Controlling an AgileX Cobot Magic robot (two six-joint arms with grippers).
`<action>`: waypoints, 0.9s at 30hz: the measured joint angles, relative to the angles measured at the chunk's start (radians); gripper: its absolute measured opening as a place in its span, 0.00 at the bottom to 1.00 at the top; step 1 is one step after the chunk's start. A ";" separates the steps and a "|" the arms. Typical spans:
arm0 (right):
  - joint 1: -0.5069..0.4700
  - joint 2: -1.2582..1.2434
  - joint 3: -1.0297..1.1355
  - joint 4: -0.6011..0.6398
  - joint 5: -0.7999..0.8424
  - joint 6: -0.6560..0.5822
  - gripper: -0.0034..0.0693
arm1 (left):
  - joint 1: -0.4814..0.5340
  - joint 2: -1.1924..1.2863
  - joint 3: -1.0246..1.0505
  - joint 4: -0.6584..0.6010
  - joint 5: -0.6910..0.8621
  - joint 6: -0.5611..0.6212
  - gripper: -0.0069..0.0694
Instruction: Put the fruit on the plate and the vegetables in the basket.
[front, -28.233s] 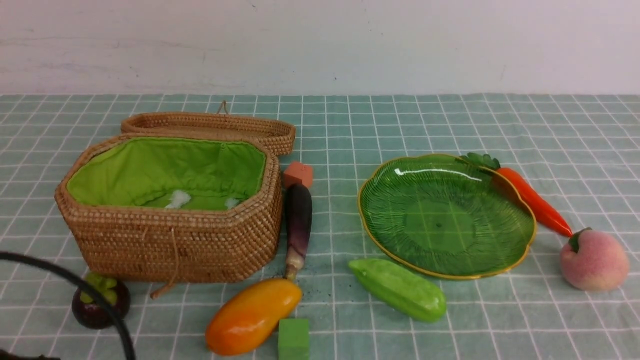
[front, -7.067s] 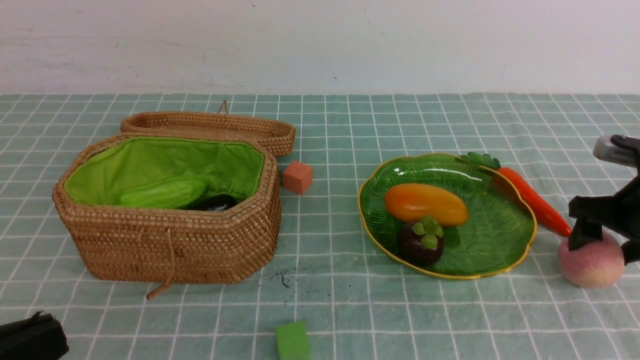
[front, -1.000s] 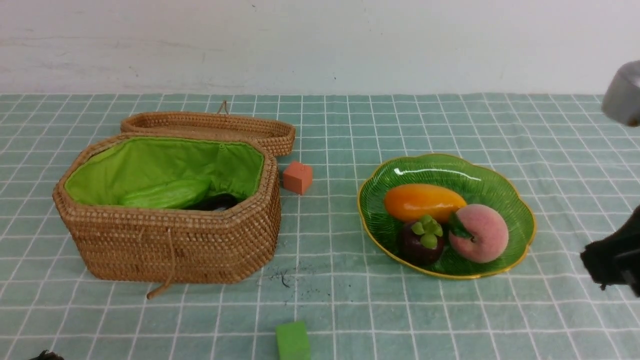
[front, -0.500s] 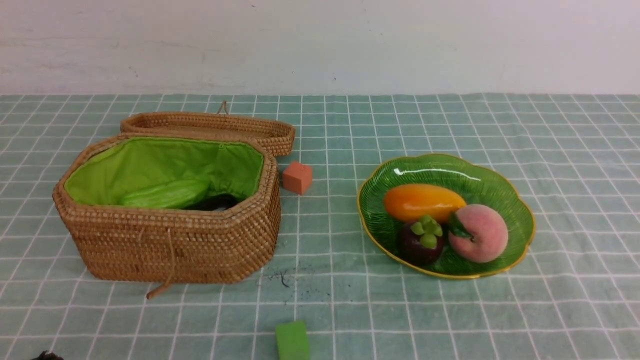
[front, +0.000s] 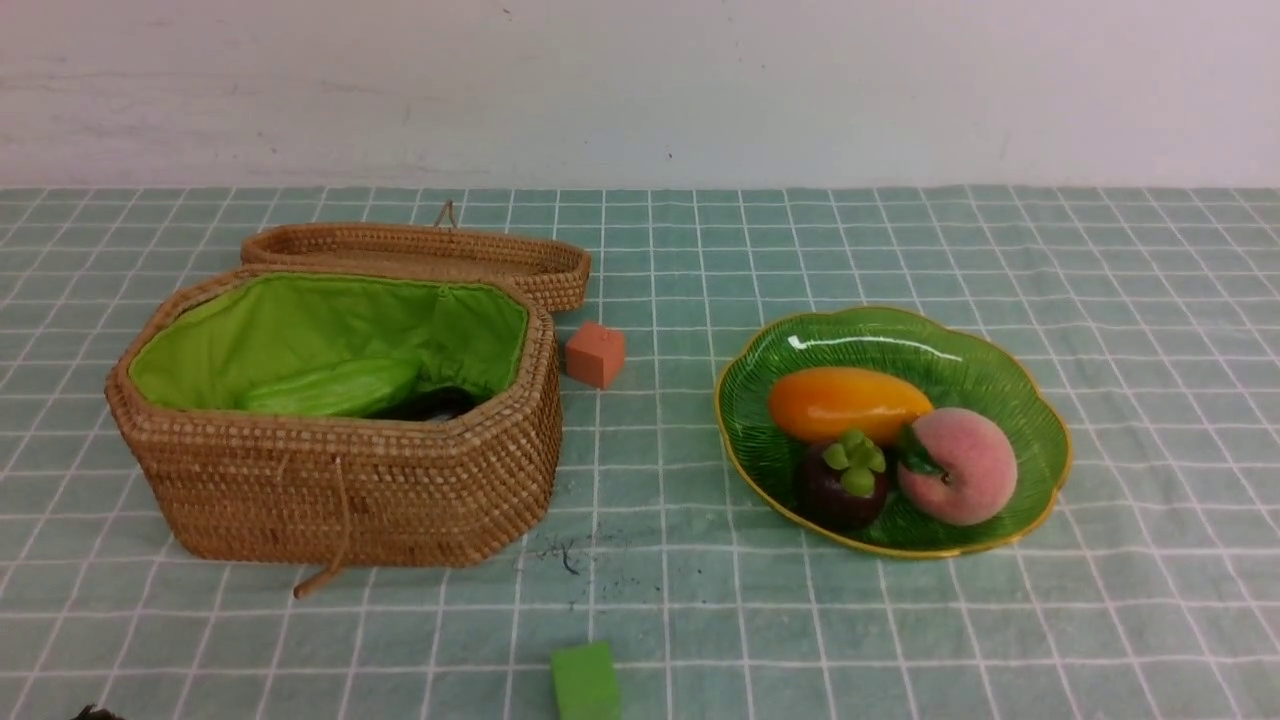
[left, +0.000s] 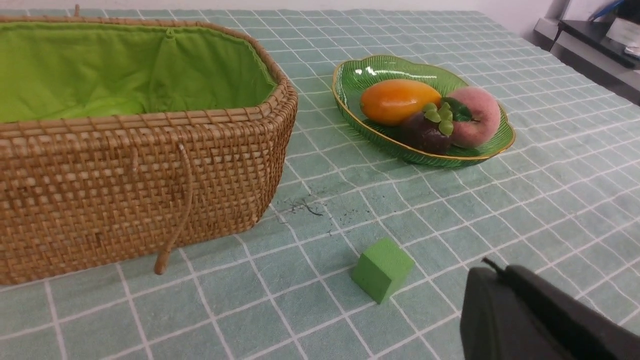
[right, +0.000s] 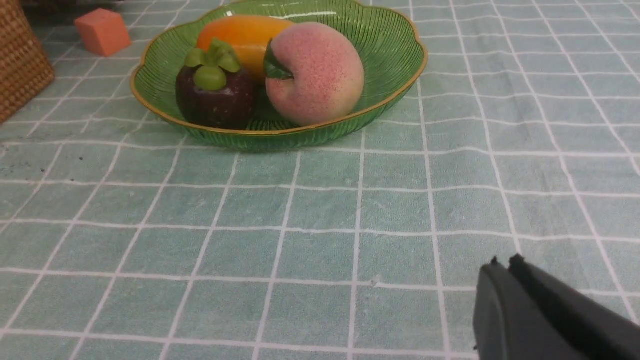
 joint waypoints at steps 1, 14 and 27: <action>0.000 0.000 0.000 0.000 0.000 0.000 0.05 | 0.000 0.000 0.000 0.000 0.001 0.000 0.10; 0.000 0.000 0.000 0.000 0.000 0.008 0.07 | 0.000 0.000 0.000 0.000 0.002 0.000 0.12; 0.000 0.000 0.000 0.000 0.000 0.008 0.09 | 0.280 -0.103 0.135 -0.043 -0.189 0.042 0.09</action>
